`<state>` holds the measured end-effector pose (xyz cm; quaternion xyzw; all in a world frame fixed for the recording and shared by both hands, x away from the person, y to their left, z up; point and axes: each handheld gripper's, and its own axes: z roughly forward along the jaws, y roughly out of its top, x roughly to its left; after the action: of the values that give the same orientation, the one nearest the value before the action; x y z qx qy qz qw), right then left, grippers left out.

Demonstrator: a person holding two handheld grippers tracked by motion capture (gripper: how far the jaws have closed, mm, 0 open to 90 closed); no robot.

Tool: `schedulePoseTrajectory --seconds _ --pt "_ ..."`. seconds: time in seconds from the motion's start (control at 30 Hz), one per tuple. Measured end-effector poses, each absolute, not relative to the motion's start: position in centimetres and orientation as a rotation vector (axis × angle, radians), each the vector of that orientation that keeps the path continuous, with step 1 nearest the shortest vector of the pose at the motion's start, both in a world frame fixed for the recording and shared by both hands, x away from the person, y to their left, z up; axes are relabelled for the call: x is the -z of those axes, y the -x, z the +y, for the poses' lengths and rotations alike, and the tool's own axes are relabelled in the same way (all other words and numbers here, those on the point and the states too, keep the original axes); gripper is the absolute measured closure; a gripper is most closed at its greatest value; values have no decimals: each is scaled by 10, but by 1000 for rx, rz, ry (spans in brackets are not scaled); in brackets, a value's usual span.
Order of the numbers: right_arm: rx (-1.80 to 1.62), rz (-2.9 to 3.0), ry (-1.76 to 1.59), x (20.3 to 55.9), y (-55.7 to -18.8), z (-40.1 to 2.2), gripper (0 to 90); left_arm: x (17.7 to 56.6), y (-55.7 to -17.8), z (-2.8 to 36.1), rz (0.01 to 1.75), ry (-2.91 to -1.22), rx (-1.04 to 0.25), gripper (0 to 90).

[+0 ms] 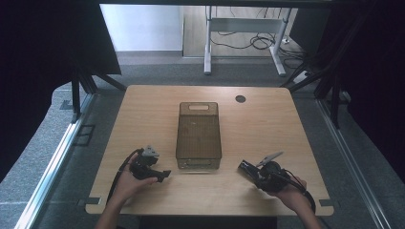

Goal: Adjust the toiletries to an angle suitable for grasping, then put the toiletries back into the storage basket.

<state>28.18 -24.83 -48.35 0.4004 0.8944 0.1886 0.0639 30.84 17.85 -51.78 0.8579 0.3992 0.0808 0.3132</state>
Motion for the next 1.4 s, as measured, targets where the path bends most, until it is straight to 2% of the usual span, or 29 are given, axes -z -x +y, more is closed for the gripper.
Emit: schedulePoseTrajectory --seconds 0.17,0.5,0.97,1.4 --pt "-601 2644 -1167 474 -286 -246 501 518 -309 179 1051 -2265 -210 237" --pt "-628 2596 -1185 468 -298 -247 387 518 -308 180 1054 -2263 -213 237" --pt "-579 2623 -1174 467 -314 -242 350 518 -308 178 1044 -2267 -212 236" --pt "-466 2689 -1174 481 -327 -234 332 518 -309 179 1052 -2265 -209 236"
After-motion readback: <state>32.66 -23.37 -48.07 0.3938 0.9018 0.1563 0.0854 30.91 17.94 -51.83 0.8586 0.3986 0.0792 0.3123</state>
